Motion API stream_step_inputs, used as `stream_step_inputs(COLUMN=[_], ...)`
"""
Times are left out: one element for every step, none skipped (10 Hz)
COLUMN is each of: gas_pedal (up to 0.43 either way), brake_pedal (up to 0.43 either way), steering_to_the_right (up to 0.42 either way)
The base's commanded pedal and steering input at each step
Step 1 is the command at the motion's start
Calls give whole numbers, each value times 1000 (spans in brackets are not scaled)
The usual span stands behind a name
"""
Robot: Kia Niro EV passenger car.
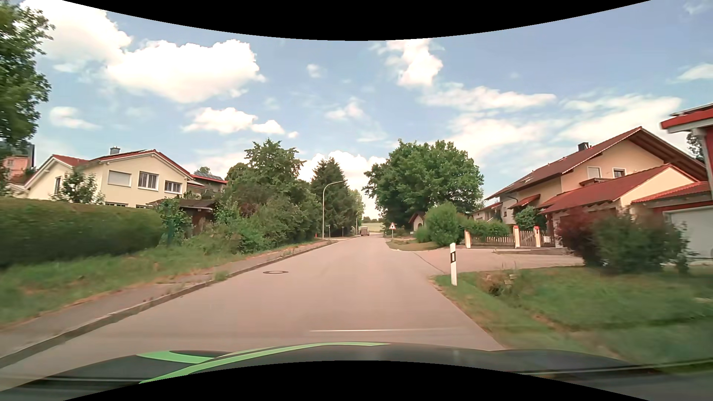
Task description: Follow the waypoints while adhering to traffic rules and regulations
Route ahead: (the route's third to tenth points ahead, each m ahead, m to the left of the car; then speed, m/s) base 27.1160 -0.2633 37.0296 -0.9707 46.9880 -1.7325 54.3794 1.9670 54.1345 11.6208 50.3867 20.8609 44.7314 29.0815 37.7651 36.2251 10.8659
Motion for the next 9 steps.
stream_step_inputs(gas_pedal=[138, 130, 130, 130, 118, 110, 98, 98, 98], brake_pedal=[0, 0, 0, 0, 0, 0, 0, 0, 0], steering_to_the_right=[2, 3, 7, 10, 14, 18, 19, 19, 18])
